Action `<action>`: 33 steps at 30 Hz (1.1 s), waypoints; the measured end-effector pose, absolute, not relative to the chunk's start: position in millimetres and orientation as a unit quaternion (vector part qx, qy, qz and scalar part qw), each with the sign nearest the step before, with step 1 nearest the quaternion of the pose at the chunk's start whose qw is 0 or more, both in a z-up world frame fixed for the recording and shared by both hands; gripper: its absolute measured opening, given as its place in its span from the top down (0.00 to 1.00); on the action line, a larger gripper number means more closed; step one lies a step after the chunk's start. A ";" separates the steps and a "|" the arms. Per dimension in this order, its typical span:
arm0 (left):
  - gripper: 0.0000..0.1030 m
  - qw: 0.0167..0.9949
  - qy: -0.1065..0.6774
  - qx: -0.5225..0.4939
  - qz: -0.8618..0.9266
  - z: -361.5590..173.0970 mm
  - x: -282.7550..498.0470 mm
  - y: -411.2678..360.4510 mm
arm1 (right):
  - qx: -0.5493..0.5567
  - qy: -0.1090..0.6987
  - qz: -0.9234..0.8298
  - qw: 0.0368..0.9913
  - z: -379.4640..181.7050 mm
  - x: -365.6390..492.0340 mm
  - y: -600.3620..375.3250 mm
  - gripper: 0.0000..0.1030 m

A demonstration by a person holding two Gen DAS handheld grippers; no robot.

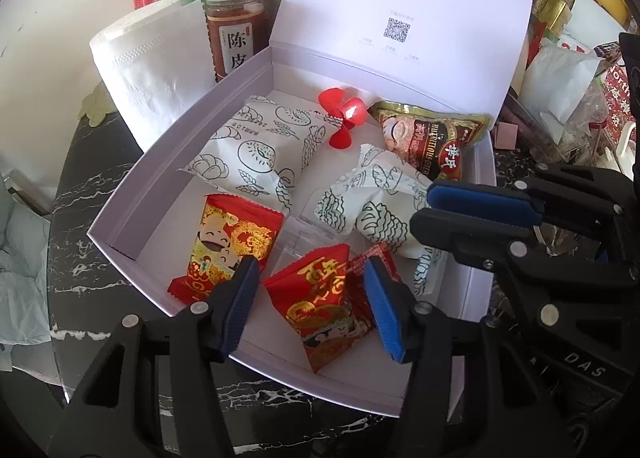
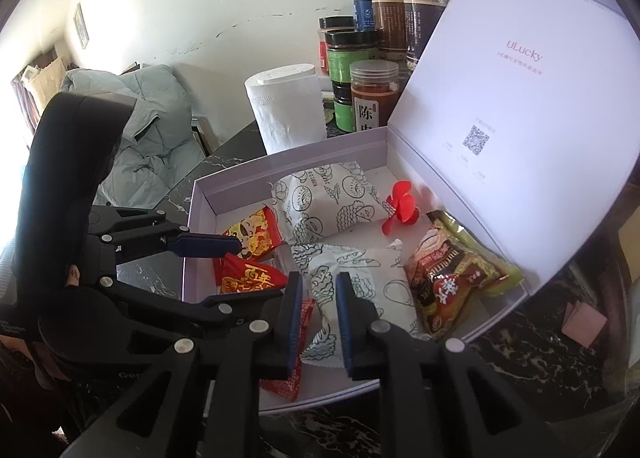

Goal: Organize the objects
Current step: 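Lower the candy bag and red sachet into the box and open both grippers, then withdraw both grippers from the box back over the table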

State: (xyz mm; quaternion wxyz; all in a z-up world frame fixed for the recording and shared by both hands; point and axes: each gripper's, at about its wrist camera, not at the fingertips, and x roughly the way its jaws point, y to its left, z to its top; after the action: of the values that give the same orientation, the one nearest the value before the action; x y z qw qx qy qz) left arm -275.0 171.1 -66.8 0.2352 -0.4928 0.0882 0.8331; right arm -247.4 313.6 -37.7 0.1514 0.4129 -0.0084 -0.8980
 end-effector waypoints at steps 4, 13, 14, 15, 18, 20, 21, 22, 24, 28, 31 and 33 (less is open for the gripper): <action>0.46 0.229 0.089 -0.485 0.839 -58.3 -267.8 172.8 | 0.411 -0.008 -0.900 0.145 -30.9 -240.5 315.6 0.81; 0.45 0.222 0.089 -0.460 0.855 -17.4 -248.3 153.5 | 0.387 0.012 -0.913 0.130 0.3 -220.0 316.1 0.67; 0.44 0.221 0.087 -0.457 0.857 -13.8 -247.2 152.9 | 0.384 0.014 -0.914 0.128 4.4 -217.9 315.7 0.66; 0.44 0.219 0.086 -0.454 0.859 -9.0 -245.3 152.2 | 0.380 0.015 -0.916 0.125 9.4 -214.9 315.7 0.63; 0.42 0.214 0.081 -0.443 0.867 0.4 -242.0 151.0 | 0.369 0.017 -0.922 0.117 22.5 -206.7 315.4 0.56; 0.36 0.208 0.082 -0.433 0.873 8.3 -236.9 149.0 | 0.360 0.017 -0.926 0.114 30.4 -200.6 315.1 0.51; 0.33 0.203 0.085 -0.426 0.878 12.7 -233.5 147.8 | 0.356 0.017 -0.927 0.113 34.3 -197.4 314.9 0.49; 0.32 0.198 0.087 -0.420 0.882 16.0 -230.7 146.9 | 0.354 0.018 -0.929 0.111 37.5 -194.5 315.0 0.46; 0.29 0.193 0.088 -0.411 0.887 22.8 -225.2 145.0 | 0.347 0.019 -0.932 0.104 43.9 -187.6 315.2 0.41; 0.22 0.185 0.080 -0.397 0.895 36.0 -214.4 139.5 | 0.334 0.019 -0.938 0.087 54.2 -176.8 315.6 0.19; 0.16 0.172 0.077 -0.385 0.903 45.2 -206.7 135.7 | 0.320 0.029 -0.945 0.052 62.0 -170.2 315.8 0.03; 0.16 0.171 0.075 -0.378 0.907 50.1 -202.1 132.9 | 0.309 0.026 -0.950 0.040 67.4 -163.9 317.5 0.03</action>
State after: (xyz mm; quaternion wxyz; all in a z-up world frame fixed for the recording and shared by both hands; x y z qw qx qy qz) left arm -202.1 132.9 50.1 0.1707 -0.3775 0.0750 0.9070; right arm -163.9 317.5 67.4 0.0402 0.3094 0.0261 -0.9497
